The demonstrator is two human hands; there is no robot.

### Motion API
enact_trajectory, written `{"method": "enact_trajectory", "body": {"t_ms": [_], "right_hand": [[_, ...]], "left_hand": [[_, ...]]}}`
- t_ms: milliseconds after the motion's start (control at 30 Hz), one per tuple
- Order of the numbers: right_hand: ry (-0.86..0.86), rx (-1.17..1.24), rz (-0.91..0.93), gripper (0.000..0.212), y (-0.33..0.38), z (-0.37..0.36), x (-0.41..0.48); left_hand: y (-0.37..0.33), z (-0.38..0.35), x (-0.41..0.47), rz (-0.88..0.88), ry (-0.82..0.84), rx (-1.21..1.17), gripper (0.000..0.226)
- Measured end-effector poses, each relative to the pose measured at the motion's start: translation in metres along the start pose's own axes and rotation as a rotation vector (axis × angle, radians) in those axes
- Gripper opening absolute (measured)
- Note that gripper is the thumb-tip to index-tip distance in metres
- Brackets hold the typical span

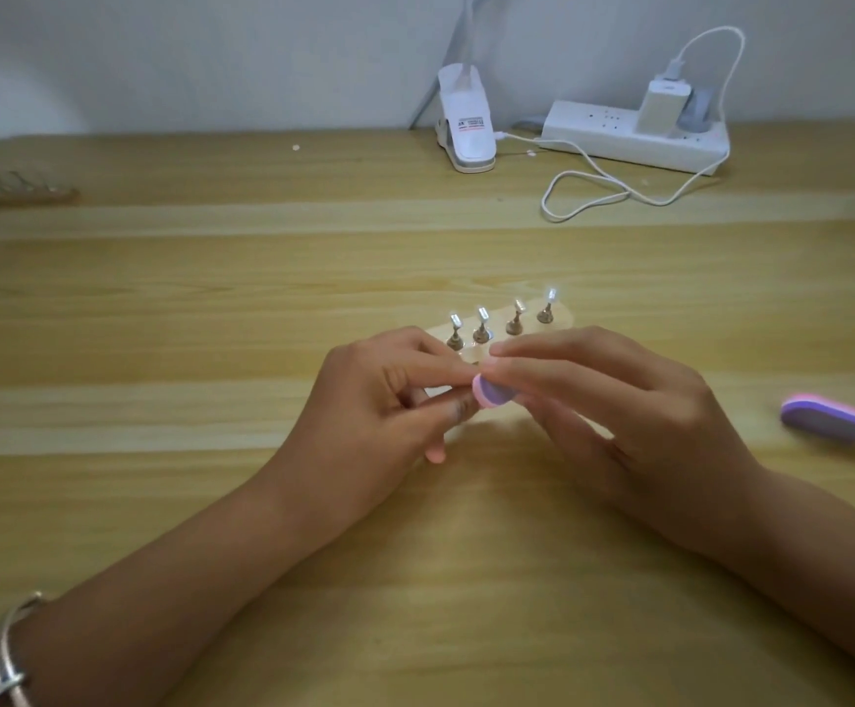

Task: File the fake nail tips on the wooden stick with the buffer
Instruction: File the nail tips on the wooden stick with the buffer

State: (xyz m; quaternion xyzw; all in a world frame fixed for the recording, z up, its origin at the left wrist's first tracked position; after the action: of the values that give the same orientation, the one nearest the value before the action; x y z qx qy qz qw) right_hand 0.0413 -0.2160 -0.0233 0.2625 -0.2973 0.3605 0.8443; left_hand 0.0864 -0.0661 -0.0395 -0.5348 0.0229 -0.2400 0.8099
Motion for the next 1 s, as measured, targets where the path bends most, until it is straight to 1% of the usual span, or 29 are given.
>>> {"method": "enact_trajectory", "body": {"t_ms": [67,133,267,333,400,467,567,700,867,1000], "right_hand": [[-0.014,-0.014,-0.026,0.022,-0.004,0.003,0.000],[-0.019,-0.002,-0.037,0.023,-0.006,0.005,0.001],[0.031,-0.001,0.043,0.026,0.001,-0.001,0.000],[0.025,-0.027,0.007,0.026,-0.007,0.003,0.000],[-0.022,-0.026,-0.053,0.023,-0.014,0.010,0.001],[-0.031,0.014,-0.059,0.022,-0.012,0.009,0.001],[0.030,0.030,-0.002,0.026,-0.003,0.000,-0.001],[-0.015,0.029,-0.043,0.024,-0.010,0.006,0.001],[0.019,-0.002,0.010,0.029,-0.003,-0.002,0.000],[-0.039,0.010,-0.028,0.025,-0.009,0.004,0.001]], "left_hand": [[0.001,-0.001,0.001,0.010,0.006,-0.008,0.015],[0.000,-0.001,0.000,0.004,0.009,-0.001,0.016],[-0.001,-0.001,-0.001,-0.005,0.011,0.010,0.027],[0.001,-0.002,0.000,0.017,0.009,-0.007,0.019],[0.002,-0.002,0.001,0.027,0.001,-0.007,0.012],[0.000,-0.002,0.001,0.018,0.004,0.008,0.015],[-0.002,-0.003,0.000,0.002,0.013,0.016,0.025],[0.001,-0.004,0.001,0.015,0.020,0.012,0.015],[0.002,-0.005,0.002,0.010,0.036,0.002,0.018],[0.004,-0.004,0.003,0.027,0.023,-0.046,0.018]]}}
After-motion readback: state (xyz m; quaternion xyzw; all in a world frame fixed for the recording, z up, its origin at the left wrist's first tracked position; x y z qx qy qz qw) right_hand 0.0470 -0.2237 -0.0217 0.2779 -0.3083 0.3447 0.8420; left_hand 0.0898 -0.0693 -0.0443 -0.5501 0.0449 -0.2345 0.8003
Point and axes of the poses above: each hand's wrist, its own x-axis towards the middle knuckle, its own z-axis out of the back of the hand, y = z × x, the point moved 7 cm from there along x, towards the middle knuckle, and after that the axes turned 2 degrees about z, right-handed, at the moved point
